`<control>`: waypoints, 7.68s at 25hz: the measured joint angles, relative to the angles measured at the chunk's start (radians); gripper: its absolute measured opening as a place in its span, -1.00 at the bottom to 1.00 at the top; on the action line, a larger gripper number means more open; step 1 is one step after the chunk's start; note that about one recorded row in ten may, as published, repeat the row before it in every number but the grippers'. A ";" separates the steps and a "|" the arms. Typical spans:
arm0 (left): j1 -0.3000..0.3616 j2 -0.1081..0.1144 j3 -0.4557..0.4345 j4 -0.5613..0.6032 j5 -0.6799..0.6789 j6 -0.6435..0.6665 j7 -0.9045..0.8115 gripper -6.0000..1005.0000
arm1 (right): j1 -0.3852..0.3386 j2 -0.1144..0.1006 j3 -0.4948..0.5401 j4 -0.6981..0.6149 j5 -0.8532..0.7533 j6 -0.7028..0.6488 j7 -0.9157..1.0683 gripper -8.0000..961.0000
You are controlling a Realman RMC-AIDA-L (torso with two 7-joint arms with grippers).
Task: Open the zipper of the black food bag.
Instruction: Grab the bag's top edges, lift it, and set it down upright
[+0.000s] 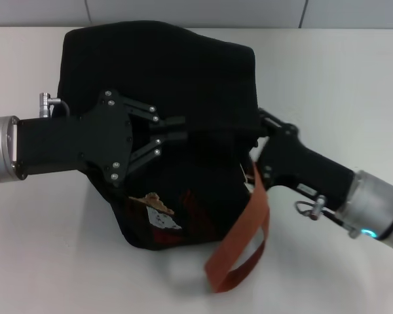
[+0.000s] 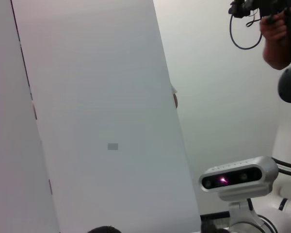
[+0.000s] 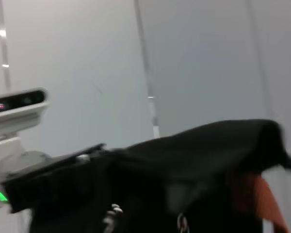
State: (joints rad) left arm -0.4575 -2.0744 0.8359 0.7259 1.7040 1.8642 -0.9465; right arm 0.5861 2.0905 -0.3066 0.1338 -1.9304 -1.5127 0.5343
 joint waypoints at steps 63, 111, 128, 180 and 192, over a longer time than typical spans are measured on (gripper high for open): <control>-0.006 -0.002 0.007 -0.066 -0.017 0.001 0.000 -0.80 | -0.089 0.003 0.230 0.121 -0.058 0.068 -0.883 0.75; -0.016 -0.001 0.008 -0.089 -0.026 0.006 0.000 -0.80 | -0.124 0.003 0.269 0.174 -0.123 -0.010 -1.020 0.63; -0.015 0.000 0.003 -0.089 -0.026 0.012 0.000 -0.80 | -0.115 0.003 0.266 0.174 -0.160 -0.009 -1.019 -0.81; -0.014 0.001 -0.003 -0.110 -0.057 0.018 0.012 -0.80 | -0.089 0.003 0.270 0.151 -0.161 0.030 -0.956 -0.03; -0.014 0.002 -0.003 -0.114 -0.057 0.021 0.012 -0.80 | -0.087 0.003 0.307 0.176 -0.154 0.030 -0.988 -0.02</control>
State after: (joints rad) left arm -0.4717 -2.0724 0.8330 0.6120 1.6465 1.8854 -0.9341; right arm 0.4987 2.0938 0.0002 0.3098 -2.0842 -1.4830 -0.4539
